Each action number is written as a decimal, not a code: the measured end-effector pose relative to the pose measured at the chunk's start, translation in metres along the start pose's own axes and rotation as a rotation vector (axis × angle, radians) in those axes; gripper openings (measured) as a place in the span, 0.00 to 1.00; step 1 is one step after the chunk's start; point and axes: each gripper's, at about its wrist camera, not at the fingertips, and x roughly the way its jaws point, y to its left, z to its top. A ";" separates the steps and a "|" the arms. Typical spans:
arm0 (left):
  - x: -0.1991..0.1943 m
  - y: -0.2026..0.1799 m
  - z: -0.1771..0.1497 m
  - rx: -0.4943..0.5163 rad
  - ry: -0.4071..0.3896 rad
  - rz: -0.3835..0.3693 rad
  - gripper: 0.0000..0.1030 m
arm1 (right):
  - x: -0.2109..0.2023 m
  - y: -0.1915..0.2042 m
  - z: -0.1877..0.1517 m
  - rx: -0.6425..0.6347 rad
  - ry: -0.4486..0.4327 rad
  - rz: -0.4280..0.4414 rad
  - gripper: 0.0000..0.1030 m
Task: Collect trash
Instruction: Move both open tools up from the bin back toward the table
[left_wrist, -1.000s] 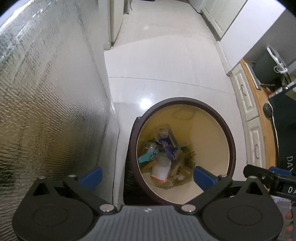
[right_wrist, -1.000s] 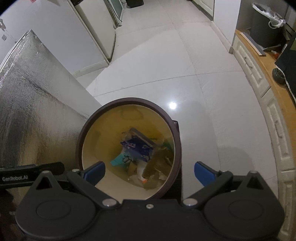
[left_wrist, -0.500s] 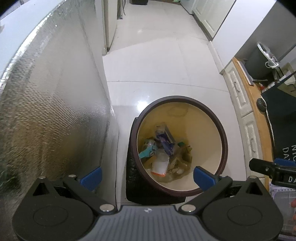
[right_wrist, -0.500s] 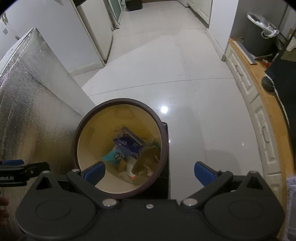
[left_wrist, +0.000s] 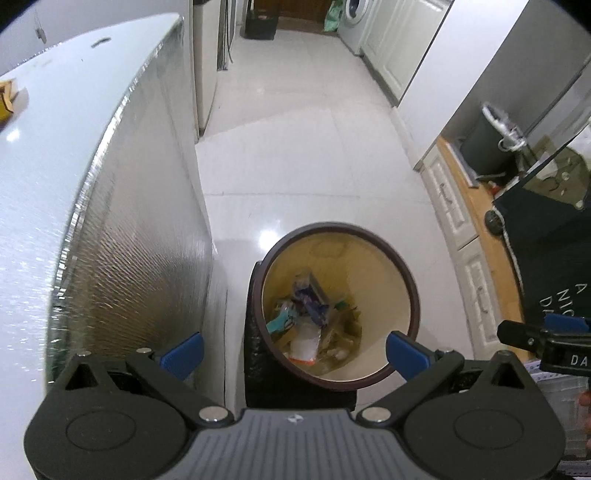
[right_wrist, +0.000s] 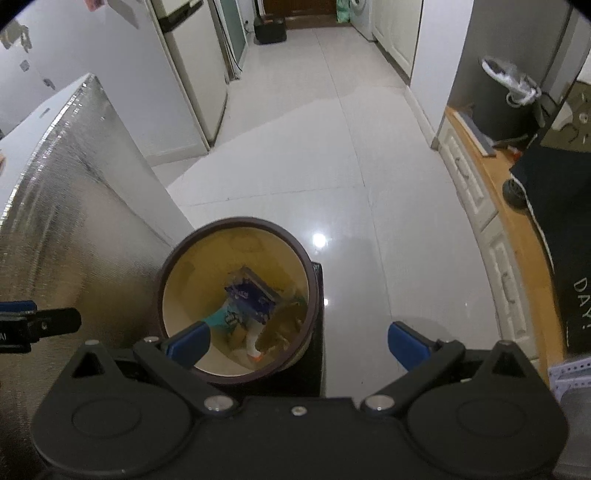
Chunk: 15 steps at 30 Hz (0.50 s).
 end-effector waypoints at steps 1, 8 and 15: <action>-0.005 0.000 0.000 0.000 -0.010 -0.008 1.00 | -0.004 0.001 0.000 -0.005 -0.010 0.001 1.00; -0.045 0.007 -0.004 0.006 -0.090 -0.048 1.00 | -0.031 0.015 0.002 -0.026 -0.084 0.002 1.00; -0.086 0.038 -0.008 -0.032 -0.170 -0.051 1.00 | -0.056 0.048 0.008 -0.057 -0.150 0.031 1.00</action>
